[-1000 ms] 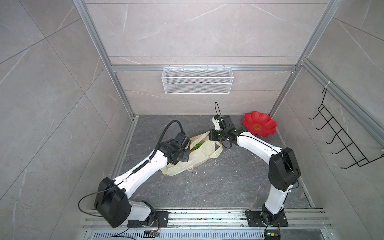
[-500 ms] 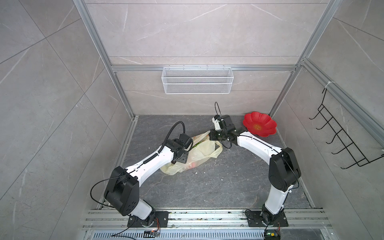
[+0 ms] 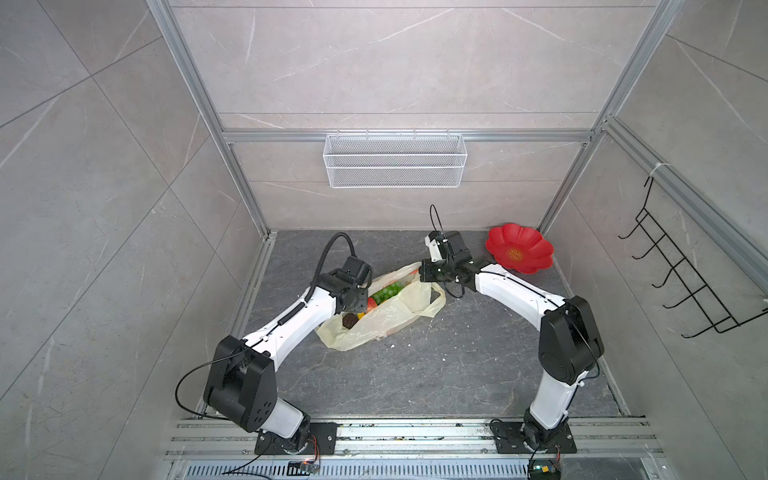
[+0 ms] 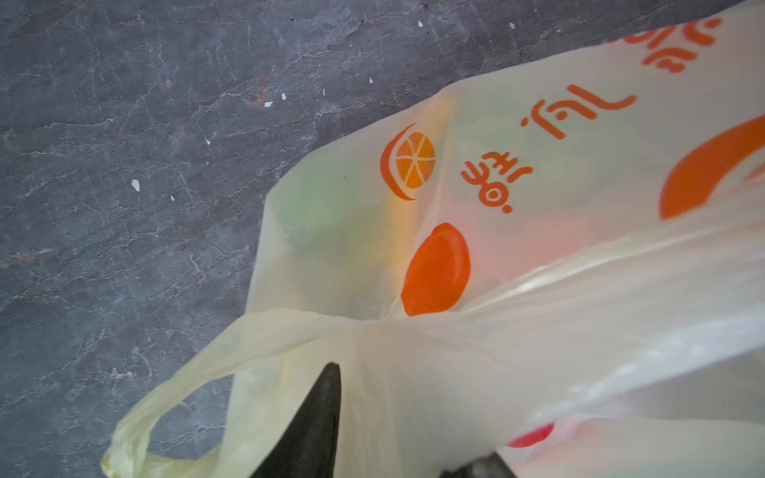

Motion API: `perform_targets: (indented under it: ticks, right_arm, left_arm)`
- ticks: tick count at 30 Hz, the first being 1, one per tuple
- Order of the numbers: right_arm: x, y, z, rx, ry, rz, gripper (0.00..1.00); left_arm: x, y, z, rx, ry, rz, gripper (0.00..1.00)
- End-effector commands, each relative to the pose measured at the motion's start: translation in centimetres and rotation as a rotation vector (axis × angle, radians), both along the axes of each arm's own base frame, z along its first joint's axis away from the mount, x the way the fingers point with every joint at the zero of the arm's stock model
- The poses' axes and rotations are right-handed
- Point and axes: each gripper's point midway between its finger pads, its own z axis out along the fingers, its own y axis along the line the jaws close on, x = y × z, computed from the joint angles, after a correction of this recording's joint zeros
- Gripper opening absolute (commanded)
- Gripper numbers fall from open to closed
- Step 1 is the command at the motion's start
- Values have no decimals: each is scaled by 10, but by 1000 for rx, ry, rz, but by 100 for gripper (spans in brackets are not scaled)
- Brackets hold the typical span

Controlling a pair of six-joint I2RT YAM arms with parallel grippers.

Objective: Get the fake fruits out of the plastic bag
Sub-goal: 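Reach the left gripper into the bag opening toward the fruits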

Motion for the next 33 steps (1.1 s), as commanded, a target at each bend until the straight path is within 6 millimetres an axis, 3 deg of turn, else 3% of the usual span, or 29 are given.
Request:
perform_targets:
  ticks: [1,5,7,9,12,16,19,22,24,27,28,33]
  right_arm:
    - [-5,-3,4,-28,-16,7,0]
    - [1,7,3,-33,-11,59,0]
    - [9,14,7,-32,-29,82,0]
    - [20,23,18,-25,-61,107,0]
    - [34,55,37,-25,-129,181,0]
    - [50,100,56,-30,-202,254,0]
    - [64,114,60,3,-205,243,0]
    - [73,116,48,0,-167,203,1]
    - [76,115,37,-5,-137,177,17]
    - [73,107,29,-36,-104,139,51]
    - [70,102,29,-51,-95,125,58]
    - [36,91,44,-135,-128,97,80]
  left_arm:
    - [13,11,-6,-131,21,98,28]
    - [34,18,-6,-368,27,192,8]
    - [45,37,2,-464,-2,279,1]
    - [55,59,16,-568,-49,363,0]
    - [63,96,41,-749,-140,484,0]
    - [56,131,77,-879,-285,553,0]
    - [41,133,85,-910,-325,547,0]
    - [27,117,62,-964,-240,520,0]
    - [15,109,41,-980,-183,517,0]
    - [0,99,14,-952,-105,495,0]
    - [-3,97,10,-950,-90,489,0]
    - [-10,86,9,-956,-85,442,0]
